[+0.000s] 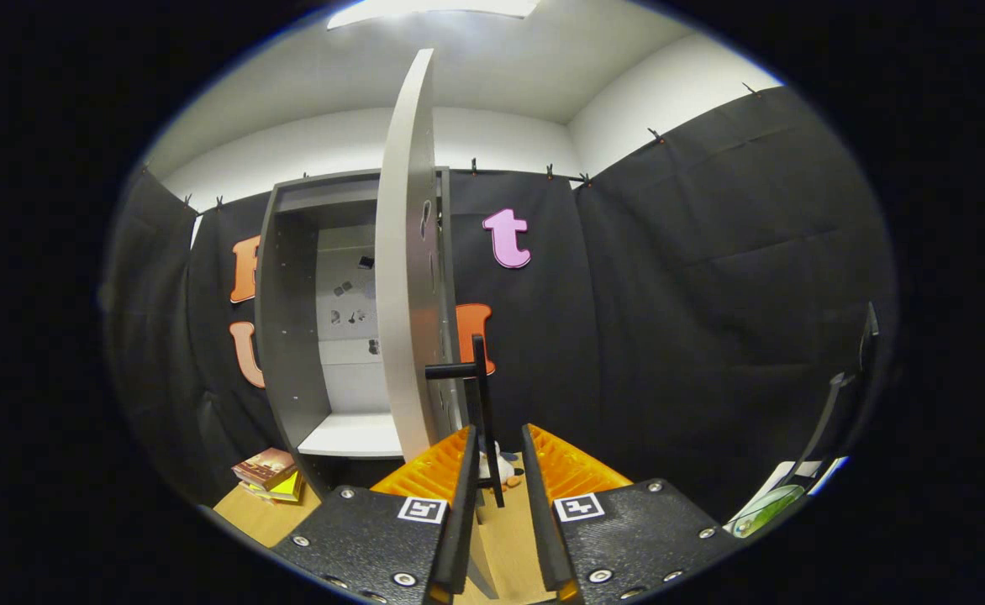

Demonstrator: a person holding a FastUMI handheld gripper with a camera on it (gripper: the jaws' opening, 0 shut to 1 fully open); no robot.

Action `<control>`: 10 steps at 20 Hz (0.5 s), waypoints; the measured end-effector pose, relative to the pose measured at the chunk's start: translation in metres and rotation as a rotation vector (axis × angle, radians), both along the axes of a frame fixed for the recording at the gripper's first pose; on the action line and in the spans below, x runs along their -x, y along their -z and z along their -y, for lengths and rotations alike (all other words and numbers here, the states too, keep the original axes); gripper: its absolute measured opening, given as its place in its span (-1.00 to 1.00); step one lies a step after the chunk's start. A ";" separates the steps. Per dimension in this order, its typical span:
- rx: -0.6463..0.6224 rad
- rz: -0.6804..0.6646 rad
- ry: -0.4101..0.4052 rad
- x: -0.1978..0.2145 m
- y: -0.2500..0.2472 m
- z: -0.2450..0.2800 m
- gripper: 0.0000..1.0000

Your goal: Open the shoe cabinet door, grab the shoes and put them into the shoe cabinet, then close the shoe cabinet door.

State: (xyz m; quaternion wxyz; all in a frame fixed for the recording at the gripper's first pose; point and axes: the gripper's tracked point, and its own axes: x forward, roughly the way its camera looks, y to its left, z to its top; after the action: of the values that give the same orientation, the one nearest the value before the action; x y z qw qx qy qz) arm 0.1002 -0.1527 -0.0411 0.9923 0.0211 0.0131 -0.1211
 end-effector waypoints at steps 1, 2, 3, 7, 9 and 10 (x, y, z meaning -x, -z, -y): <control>0.001 0.007 0.009 0.003 -0.003 0.004 -0.33; 0.005 0.012 0.021 0.006 -0.004 0.007 -0.31; 0.010 0.014 0.032 0.010 -0.004 0.010 -0.31; 0.009 0.034 0.054 0.017 -0.009 0.016 -0.28; 0.013 0.030 0.062 0.022 -0.008 0.015 -0.18; 0.013 0.031 0.059 0.024 -0.010 0.011 -0.15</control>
State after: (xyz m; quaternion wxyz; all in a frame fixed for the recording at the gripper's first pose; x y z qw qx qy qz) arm 0.0759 -0.1633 -0.0311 0.9886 0.0167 -0.0037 -0.1498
